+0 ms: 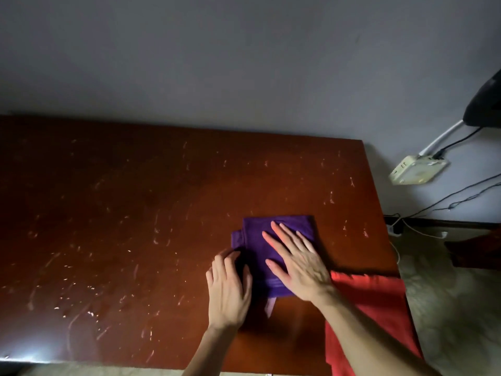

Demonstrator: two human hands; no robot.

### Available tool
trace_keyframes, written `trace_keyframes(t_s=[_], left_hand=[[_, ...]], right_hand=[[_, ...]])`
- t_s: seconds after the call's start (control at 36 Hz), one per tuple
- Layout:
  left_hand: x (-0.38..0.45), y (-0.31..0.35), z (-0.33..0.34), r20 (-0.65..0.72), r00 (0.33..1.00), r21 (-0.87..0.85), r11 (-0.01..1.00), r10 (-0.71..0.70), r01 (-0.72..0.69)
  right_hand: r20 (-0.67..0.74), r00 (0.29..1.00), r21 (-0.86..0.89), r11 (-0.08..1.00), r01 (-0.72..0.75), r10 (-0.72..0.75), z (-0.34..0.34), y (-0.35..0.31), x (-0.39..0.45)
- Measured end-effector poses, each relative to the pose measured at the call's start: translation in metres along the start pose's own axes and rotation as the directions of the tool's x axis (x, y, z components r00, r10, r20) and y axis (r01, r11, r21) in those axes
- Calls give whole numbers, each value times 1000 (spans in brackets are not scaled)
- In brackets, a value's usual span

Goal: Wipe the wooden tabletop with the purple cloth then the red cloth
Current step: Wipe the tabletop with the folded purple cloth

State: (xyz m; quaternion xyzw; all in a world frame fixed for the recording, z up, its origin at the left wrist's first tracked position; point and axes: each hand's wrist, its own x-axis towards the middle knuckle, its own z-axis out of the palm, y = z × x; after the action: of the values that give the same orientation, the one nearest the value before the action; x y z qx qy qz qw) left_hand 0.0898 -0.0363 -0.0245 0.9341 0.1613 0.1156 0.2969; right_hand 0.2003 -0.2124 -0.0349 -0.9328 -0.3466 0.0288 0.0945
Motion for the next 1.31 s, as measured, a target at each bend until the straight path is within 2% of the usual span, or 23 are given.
trace_keyframes(t_s=[0.11,0.22,0.33,0.47,0.61,0.78,0.94,1.08,1.17,1.25,1.31], left_hand=[[4,8,12,4,1000,-16,1000,-15,15],[-1,9,20,128,988,122,987,86,-101],[0,5,25,200,976,191,974,80,-119],[2,3,27,187,977,191,972,102,-138],[4,3,27,176,977,211,965,121,-158],[5,8,21,209,971,245,955,113,-164],[5,12,19,224,959,305,923,172,-236],[3,16,18,225,948,299,910,225,-287],[1,15,19,229,947,329,898,225,-293],[3,14,18,228,941,373,870,251,-323],[8,15,15,219,935,391,853,277,-345]], right_hand=[[26,998,-53,997,58,-56,-15,39,61],[70,987,-90,985,148,-142,-29,78,125],[71,980,-122,974,191,-184,-36,111,182],[24,997,-89,994,70,-68,-43,134,239],[-27,995,-82,992,-93,91,-40,139,257],[-25,992,-74,990,-123,121,-37,133,223],[-33,991,-82,988,-131,128,-37,130,143],[-5,999,-119,992,-43,43,-33,138,52],[46,997,-137,989,60,-54,-37,147,2],[119,982,-148,976,161,-144,-45,161,-34],[117,979,-154,971,183,-166,-46,168,-45]])
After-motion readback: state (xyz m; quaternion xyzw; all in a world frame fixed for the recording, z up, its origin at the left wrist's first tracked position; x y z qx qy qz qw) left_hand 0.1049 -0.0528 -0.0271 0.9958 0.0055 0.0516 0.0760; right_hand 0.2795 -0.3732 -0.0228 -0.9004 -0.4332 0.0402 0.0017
